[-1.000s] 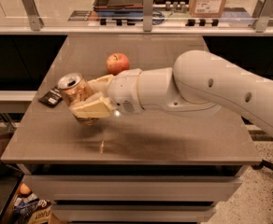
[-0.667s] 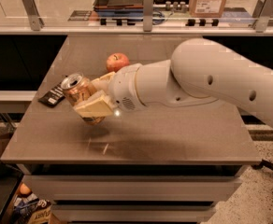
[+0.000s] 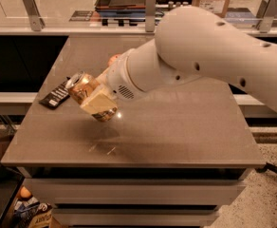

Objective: Knock orange can over

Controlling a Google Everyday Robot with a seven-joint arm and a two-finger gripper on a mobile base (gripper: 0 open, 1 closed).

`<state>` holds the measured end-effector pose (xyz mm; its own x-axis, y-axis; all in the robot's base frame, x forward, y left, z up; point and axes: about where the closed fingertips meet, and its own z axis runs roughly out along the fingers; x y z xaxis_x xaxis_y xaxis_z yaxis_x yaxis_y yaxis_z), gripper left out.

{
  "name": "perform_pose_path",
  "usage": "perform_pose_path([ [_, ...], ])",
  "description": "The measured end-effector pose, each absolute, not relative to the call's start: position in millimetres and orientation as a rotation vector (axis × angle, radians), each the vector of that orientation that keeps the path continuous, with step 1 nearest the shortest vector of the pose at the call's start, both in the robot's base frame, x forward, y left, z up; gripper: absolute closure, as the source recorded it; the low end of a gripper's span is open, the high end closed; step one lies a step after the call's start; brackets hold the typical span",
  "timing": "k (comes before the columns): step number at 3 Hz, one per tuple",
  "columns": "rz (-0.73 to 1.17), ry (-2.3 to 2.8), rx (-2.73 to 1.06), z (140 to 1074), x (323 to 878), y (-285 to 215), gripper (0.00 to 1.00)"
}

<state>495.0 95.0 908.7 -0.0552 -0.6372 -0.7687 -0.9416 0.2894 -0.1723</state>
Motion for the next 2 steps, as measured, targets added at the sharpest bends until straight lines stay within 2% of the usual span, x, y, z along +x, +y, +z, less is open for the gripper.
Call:
perform_pose_path([
  [2,0.318,1.995,-1.496,891.3,499.4,84.0,1.0],
])
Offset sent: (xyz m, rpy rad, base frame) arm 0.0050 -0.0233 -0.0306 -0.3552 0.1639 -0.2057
